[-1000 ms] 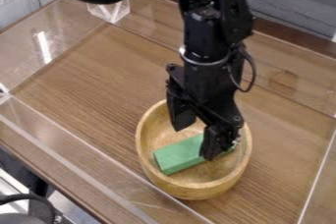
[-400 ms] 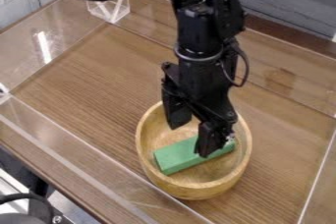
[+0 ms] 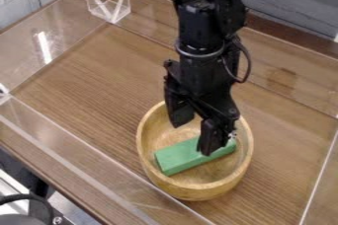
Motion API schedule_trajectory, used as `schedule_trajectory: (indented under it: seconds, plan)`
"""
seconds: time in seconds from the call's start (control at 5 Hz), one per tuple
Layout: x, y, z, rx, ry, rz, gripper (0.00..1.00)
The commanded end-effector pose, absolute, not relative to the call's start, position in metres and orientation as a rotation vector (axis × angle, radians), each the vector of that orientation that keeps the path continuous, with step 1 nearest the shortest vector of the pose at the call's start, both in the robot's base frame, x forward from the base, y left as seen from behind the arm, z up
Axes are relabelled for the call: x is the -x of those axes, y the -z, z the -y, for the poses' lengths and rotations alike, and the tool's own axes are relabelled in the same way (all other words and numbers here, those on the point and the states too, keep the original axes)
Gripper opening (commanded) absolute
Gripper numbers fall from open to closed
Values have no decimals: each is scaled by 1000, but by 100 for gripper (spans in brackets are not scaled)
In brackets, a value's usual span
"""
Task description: Remove the green block from inside the brown bowl and put it on the table
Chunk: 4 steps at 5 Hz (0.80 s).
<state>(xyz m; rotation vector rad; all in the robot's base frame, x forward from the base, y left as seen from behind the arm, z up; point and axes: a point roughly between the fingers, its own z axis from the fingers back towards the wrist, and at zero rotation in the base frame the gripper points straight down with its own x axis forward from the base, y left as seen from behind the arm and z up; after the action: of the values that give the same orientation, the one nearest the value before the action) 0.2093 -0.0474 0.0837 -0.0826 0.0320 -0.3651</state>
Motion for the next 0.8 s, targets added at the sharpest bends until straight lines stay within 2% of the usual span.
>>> schedule_trajectory:
  seconds: [0.0, 0.6]
  plan:
    - [-215, -86, 48, 84, 358, 8, 100]
    - [-207, -63, 52, 85, 367, 14, 100]
